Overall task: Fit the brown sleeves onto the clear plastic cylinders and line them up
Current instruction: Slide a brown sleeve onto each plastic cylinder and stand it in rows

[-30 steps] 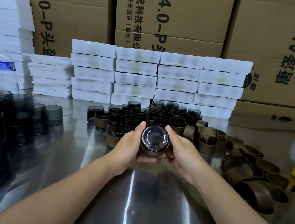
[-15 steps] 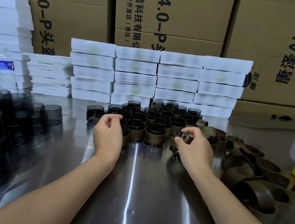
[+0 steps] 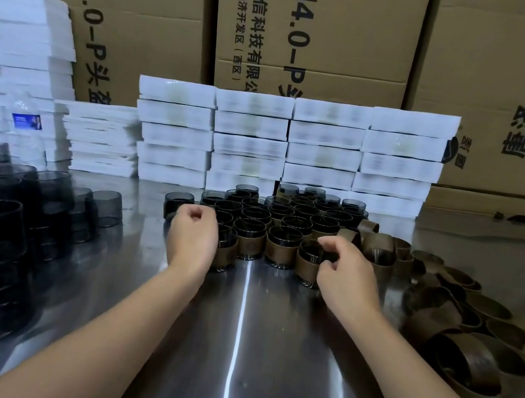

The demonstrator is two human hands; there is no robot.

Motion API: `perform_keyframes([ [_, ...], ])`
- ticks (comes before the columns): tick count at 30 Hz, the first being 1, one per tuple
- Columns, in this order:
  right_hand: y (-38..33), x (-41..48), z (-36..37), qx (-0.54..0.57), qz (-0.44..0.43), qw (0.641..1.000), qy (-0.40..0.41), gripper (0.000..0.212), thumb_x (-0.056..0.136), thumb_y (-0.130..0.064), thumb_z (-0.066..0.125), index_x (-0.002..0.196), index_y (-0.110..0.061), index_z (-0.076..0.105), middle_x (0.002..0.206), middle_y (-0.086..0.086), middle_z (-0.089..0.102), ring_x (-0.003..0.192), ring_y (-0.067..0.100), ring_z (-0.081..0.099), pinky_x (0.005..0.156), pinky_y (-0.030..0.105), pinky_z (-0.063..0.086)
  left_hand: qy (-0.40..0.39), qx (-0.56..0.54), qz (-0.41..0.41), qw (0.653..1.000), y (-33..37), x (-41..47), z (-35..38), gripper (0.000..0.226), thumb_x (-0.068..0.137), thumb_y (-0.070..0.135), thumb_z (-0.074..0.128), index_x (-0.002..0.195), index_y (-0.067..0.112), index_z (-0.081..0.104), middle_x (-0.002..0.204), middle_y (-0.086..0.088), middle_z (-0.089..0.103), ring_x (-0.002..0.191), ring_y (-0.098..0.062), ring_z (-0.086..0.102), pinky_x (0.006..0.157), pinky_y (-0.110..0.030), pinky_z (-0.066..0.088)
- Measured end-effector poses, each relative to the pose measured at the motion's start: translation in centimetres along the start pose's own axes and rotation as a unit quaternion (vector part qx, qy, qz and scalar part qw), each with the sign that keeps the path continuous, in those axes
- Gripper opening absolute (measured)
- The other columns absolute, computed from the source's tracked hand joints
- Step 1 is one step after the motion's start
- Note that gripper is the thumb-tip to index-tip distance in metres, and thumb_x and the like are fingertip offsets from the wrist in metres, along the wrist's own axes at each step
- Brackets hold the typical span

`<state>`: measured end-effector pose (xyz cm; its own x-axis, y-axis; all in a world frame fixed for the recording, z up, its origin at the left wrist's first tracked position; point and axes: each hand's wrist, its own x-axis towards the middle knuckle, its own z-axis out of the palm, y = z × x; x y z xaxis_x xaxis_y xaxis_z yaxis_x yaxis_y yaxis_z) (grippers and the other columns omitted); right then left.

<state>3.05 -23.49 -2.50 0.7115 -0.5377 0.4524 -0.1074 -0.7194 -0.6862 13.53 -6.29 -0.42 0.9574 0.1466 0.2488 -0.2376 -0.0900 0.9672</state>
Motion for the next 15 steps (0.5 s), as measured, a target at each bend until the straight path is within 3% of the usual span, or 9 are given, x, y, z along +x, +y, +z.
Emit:
perform_keyframes([
  [2, -0.2, 0.0, 0.3, -0.024, -0.012, 1.0, -0.008, 0.036, 0.088, -0.008, 0.049, 0.118, -0.027, 0.058, 0.12, -0.006, 0.056, 0.097, 0.017, 0.057, 0.086, 0.031, 0.047, -0.051, 0.152, 0.064, 0.985, 2.6, 0.6, -1.6, 0.022, 0.092, 0.033, 0.048, 0.103, 0.016, 0.057, 0.082, 0.004, 0.056, 0.089, -0.032, 0.06, 0.076, -0.038, 0.047],
  [5, -0.4, 0.0, 0.6, -0.026, -0.039, 0.999, -0.001, 0.03, 0.087, -0.009, 0.05, 0.107, -0.026, 0.063, 0.112, -0.008, 0.056, 0.093, 0.017, 0.056, 0.083, 0.03, 0.047, -0.108, 0.429, 0.144, 0.885, 6.3, 1.4, -4.9, 0.041, 0.088, 0.05, 0.05, 0.122, 0.027, 0.052, 0.114, -0.002, 0.063, 0.106, -0.028, 0.058, 0.081, -0.033, 0.043],
  [8, -0.7, -0.2, 0.5, -0.011, -0.055, 0.998, 0.022, 0.027, 0.085, -0.007, 0.05, 0.09, -0.026, 0.067, 0.095, -0.013, 0.055, 0.089, 0.013, 0.055, 0.075, 0.027, 0.044, -0.072, 0.515, 0.121, 0.845, 7.7, 2.7, -9.8, 0.061, 0.086, 0.055, 0.057, 0.137, 0.024, 0.044, 0.135, -0.008, 0.055, 0.121, -0.032, 0.051, 0.093, -0.04, 0.042],
  [11, -0.8, -0.3, 0.4, -0.006, -0.072, 0.996, 0.042, 0.027, 0.084, -0.005, 0.05, 0.081, -0.025, 0.068, 0.086, -0.014, 0.054, 0.08, 0.011, 0.052, 0.065, 0.025, 0.038, 0.019, 0.526, 0.1, 0.844, 6.9, 4.7, -15.1, 0.06, 0.08, 0.045, 0.072, 0.127, 0.012, 0.053, 0.124, -0.018, 0.06, 0.112, -0.039, 0.056, 0.092, -0.046, 0.047],
  [13, -1.0, -0.3, 0.3, -0.006, -0.077, 0.996, 0.043, 0.026, 0.083, -0.006, 0.051, 0.078, -0.024, 0.069, 0.084, -0.014, 0.054, 0.077, 0.01, 0.051, 0.063, 0.026, 0.037, 0.016, 0.544, 0.044, 0.838, 5.8, 6.4, -17.6, 0.05, 0.076, 0.036, 0.079, 0.107, 0.0, 0.064, 0.106, -0.023, 0.065, 0.098, -0.039, 0.061, 0.088, -0.047, 0.051],
  [15, -1.1, -0.3, 0.4, -0.014, -0.081, 0.996, 0.035, 0.026, 0.083, -0.007, 0.051, 0.078, -0.024, 0.069, 0.086, -0.012, 0.056, 0.079, 0.01, 0.051, 0.064, 0.027, 0.04, -0.013, 0.577, 0.004, 0.817, 4.4, 8.2, -18.9, 0.046, 0.075, 0.038, 0.079, 0.098, -0.001, 0.068, 0.096, -0.02, 0.067, 0.09, -0.036, 0.064, 0.085, -0.044, 0.054],
])
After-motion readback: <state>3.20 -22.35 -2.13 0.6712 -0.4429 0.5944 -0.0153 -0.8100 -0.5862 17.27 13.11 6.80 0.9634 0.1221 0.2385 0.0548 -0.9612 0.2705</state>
